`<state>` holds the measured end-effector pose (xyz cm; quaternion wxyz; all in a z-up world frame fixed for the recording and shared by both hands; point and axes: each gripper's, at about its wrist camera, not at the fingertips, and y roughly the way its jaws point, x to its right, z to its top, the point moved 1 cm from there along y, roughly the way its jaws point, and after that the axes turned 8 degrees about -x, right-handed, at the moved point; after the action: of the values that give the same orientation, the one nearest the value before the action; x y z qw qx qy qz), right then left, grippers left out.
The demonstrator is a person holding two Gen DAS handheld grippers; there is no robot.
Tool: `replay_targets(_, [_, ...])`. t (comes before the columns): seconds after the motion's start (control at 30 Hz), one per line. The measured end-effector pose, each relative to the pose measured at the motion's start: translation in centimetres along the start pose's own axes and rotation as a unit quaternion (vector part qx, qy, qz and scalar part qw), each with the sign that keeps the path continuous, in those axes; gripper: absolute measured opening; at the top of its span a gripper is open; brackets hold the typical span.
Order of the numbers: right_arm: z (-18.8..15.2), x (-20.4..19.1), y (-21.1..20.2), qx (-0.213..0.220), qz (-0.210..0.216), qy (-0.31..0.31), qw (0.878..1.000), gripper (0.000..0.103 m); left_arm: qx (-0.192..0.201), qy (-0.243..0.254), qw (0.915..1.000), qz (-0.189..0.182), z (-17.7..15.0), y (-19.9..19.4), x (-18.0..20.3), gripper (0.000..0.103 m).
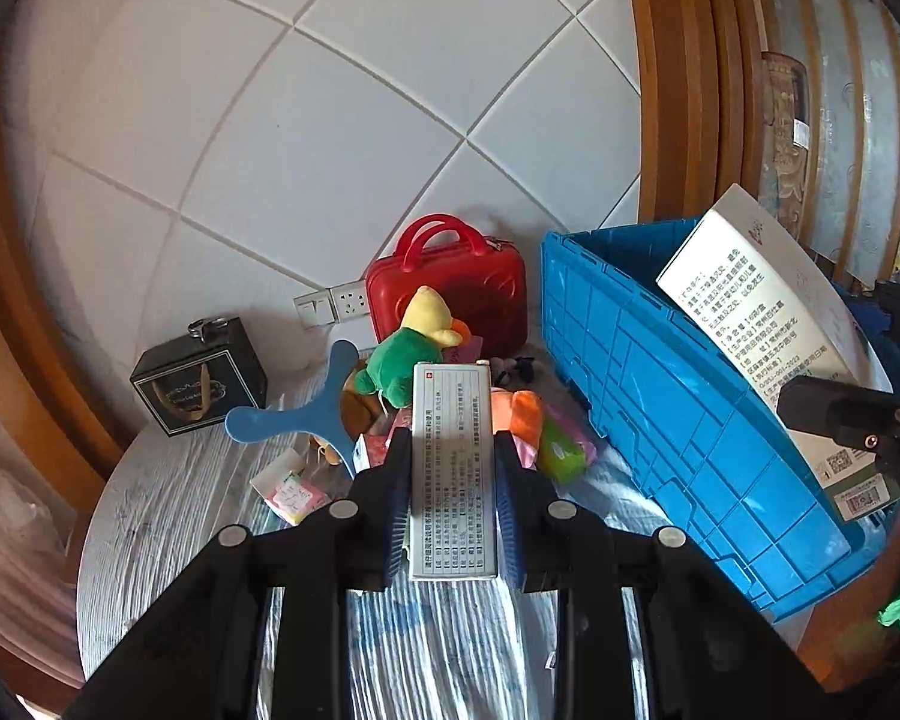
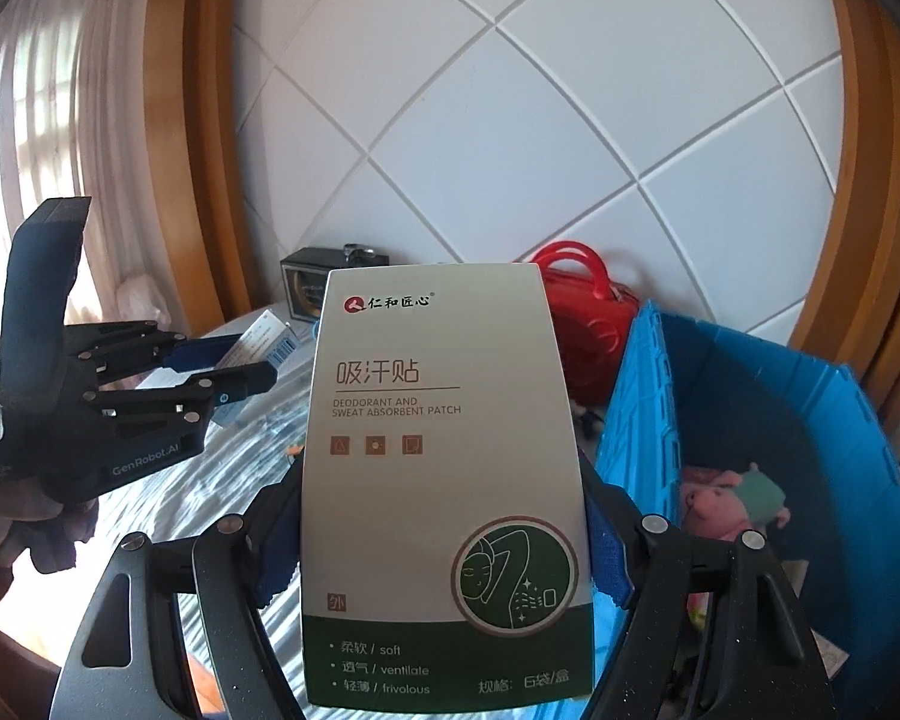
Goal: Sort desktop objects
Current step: 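Lift and carry the leaflet box and patch box over the blue bin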
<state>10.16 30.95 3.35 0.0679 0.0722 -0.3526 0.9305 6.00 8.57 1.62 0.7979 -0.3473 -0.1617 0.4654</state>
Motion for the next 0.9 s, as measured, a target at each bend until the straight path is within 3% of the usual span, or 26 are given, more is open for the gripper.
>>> replay_targets(0.4, [-1.2, 7.0, -3.8, 0.032, -0.010, 0.044, 0.998, 0.077, 0.019, 0.049, 0.9986, 0.005, 4.9, -0.8, 7.5, 0.025])
replay_targets(0.9, [-3.2, 15.6, -7.4, 0.029, -0.066, 0.100, 0.992, 0.077, 0.036, 0.110, 0.9926, -0.037, 10.4, 0.7, 17.1, 0.025])
